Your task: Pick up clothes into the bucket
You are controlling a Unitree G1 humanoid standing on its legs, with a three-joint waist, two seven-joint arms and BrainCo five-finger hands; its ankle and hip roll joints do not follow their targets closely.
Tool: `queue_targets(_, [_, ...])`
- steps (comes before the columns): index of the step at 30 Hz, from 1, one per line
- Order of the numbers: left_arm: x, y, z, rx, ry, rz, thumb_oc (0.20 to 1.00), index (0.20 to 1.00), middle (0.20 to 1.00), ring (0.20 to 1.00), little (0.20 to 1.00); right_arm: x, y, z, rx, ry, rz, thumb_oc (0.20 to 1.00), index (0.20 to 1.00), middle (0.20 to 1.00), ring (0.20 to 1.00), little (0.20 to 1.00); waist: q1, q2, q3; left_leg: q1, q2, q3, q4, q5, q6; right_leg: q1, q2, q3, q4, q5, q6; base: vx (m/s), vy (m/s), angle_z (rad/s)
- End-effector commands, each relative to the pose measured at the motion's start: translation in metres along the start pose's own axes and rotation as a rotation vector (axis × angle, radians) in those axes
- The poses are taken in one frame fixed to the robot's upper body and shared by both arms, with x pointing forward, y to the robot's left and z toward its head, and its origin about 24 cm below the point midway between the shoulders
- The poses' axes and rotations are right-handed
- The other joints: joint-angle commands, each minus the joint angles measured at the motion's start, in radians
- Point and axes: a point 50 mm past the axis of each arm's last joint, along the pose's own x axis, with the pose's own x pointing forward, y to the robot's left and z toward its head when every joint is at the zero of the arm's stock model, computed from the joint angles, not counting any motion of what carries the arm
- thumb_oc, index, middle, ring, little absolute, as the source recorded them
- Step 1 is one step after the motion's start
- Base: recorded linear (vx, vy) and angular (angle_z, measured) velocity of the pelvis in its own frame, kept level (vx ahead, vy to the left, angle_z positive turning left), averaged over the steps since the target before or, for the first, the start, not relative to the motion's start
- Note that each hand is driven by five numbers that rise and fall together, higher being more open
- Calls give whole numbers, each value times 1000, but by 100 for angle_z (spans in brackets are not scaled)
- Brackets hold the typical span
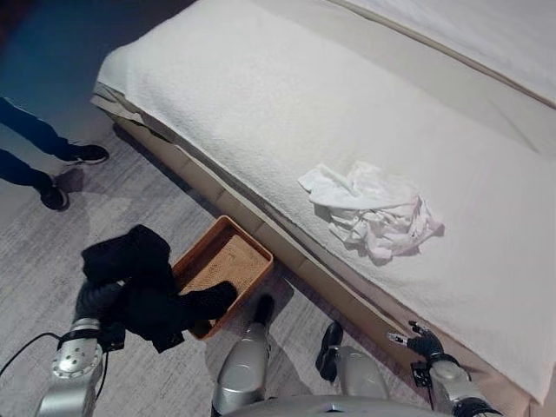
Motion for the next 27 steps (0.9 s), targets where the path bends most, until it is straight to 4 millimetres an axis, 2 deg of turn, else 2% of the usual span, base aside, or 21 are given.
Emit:
queue_targets(1, [20,14,18,85,-73,145,200,200,200,200,200,5,-9,28,-69,-118,-38,1000,1000,1000,1000,1000,-59,-33,38,-40,-15,23,148,-108,27,11,-22,74,-35,60,31,-54,64,-24])
queue_targets(4, [27,9,17,102,-58,165,200,200,200,200,200,6,-10,37,-64,-146,-50,1000,1000,1000,1000,1000,-69,-36,61,-73,-16,32,179,-118,33,-29,-27,90,2,52,29,-60,56,-26])
queue_targets(5, [35,5,20,104,-51,190,200,200,200,200,200,7,-12,48,-57,-187,-69,1000,1000,1000,1000,1000,-84,-39,92,-116,-18,42,217,-125,38,-73,-31,109,38,45,25,-65,34,-22])
queue_targets(8, [44,0,23,113,-48,210,200,200,200,200,200,8,-12,59,-48,-224,-81,1000,1000,1000,1000,1000,-93,-42,122,-159,-21,52,265,-141,42,-120,-34,125,80,35,21,-82,53,-17])
queue_targets(10, [55,-5,30,90,-42,247,200,200,200,200,200,8,-13,76,-35,-281,-99,1000,1000,1000,1000,1000,-111,-51,168,-227,-29,64,324,-150,47,-185,-38,139,127,30,16,-83,45,-16])
queue_targets(11, [56,-5,31,90,-42,247,200,200,200,200,200,8,-14,76,-35,-281,-100,1000,1000,1000,1000,1000,-111,-51,167,-229,-29,64,325,-151,47,-187,-38,139,129,29,16,-62,35,-7])
queue_targets(16, [69,2,46,113,-63,332,200,200,200,200,200,7,-14,101,-3,-365,-133,1000,1000,1000,1000,1000,-139,-68,169,-394,-27,81,381,-152,48,-354,-31,167,163,38,16,-33,31,-10])
queue_targets(23, [77,15,52,136,-48,420,200,200,200,200,200,7,-11,118,15,-413,-149,1000,1000,1000,1000,1000,-150,-81,169,-490,-20,97,421,-160,50,-453,-25,183,179,46,20,6,23,-10])
queue_targets(24, [78,18,48,143,-19,433,291,291,291,291,291,7,-9,123,23,-429,-151,1000,1000,1000,1000,1000,-153,-84,169,-513,-18,100,431,-162,52,-478,-21,188,182,48,21,6,16,-6])
queue_targets(25, [78,18,48,143,-20,433,435,435,435,435,435,7,-9,123,23,-429,-151,1000,1000,1000,1000,1000,-153,-84,169,-514,-18,101,431,-162,52,-478,-21,188,183,48,21,12,22,-5])
queue_targets(26, [78,19,43,156,8,437,846,846,846,846,846,7,-9,126,26,-439,-152,1000,1000,1000,1000,1000,-155,-87,169,-524,-16,103,436,-165,52,-491,-19,192,185,49,22,22,10,-5])
queue_targets(27, [79,17,43,164,20,429,1000,1000,1000,1000,1000,6,-9,132,34,-459,-155,1000,1000,1000,1000,1000,-158,-89,169,-537,-14,105,442,-166,53,-507,-18,192,189,50,23,22,11,-4])
